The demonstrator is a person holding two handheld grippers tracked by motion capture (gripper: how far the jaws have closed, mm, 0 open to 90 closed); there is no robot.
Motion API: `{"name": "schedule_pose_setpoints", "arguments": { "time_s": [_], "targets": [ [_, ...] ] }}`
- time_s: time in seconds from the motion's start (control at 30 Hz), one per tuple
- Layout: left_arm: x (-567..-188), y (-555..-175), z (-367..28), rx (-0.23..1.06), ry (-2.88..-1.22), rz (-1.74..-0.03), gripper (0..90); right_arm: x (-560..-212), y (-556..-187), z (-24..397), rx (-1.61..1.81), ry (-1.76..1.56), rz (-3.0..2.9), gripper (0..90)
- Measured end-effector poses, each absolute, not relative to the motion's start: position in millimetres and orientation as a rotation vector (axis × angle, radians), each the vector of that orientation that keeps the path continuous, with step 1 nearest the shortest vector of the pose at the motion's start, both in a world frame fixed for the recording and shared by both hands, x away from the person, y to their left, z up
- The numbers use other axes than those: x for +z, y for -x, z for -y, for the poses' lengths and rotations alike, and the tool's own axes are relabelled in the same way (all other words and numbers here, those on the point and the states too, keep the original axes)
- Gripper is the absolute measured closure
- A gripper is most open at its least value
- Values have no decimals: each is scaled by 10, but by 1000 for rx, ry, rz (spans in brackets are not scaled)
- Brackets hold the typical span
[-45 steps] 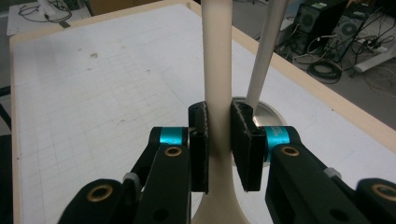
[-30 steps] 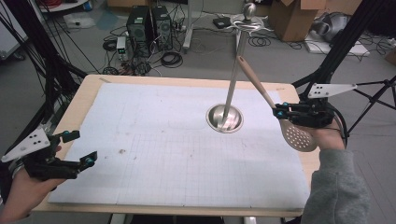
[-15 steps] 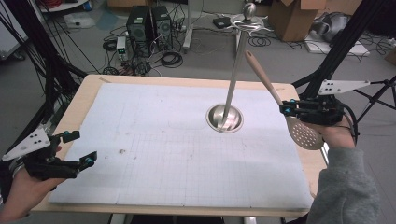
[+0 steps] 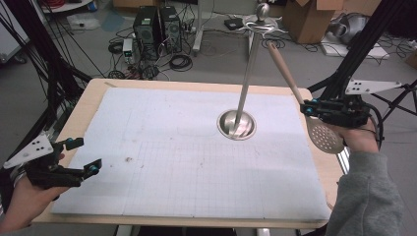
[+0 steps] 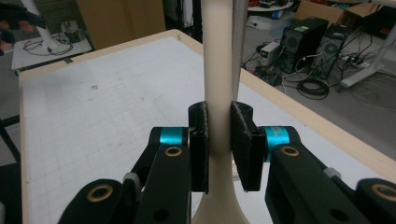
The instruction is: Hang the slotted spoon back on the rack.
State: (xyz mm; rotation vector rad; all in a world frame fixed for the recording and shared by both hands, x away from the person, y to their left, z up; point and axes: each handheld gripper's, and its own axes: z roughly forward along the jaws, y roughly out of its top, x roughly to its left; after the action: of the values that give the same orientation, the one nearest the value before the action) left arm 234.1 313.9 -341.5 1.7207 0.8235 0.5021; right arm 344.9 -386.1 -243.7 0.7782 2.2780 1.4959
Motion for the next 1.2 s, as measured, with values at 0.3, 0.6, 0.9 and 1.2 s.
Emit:
{"name": "schedule_pose_setpoints", "arguments": {
  "time_s": [0.3,0.6,0.9,1.2],
  "targets": [
    [-3394,-2318,-3154,509,-1716,-821,27,-2380,-3461,3904,1499,-762,-2269,780],
    [-3394,-2309,-3176,517,-1718,-827,27,-2363,-3500,3988,1576,-768,-2236,780],
    [-3400,-2307,-3167,517,-1722,-826,27,-2335,-3507,4061,1568,-794,-2220,780],
    [-3426,-2306,-3165,513,-1730,-835,27,-2265,-3513,4125,1568,-823,-2200,780]
  ]
}}
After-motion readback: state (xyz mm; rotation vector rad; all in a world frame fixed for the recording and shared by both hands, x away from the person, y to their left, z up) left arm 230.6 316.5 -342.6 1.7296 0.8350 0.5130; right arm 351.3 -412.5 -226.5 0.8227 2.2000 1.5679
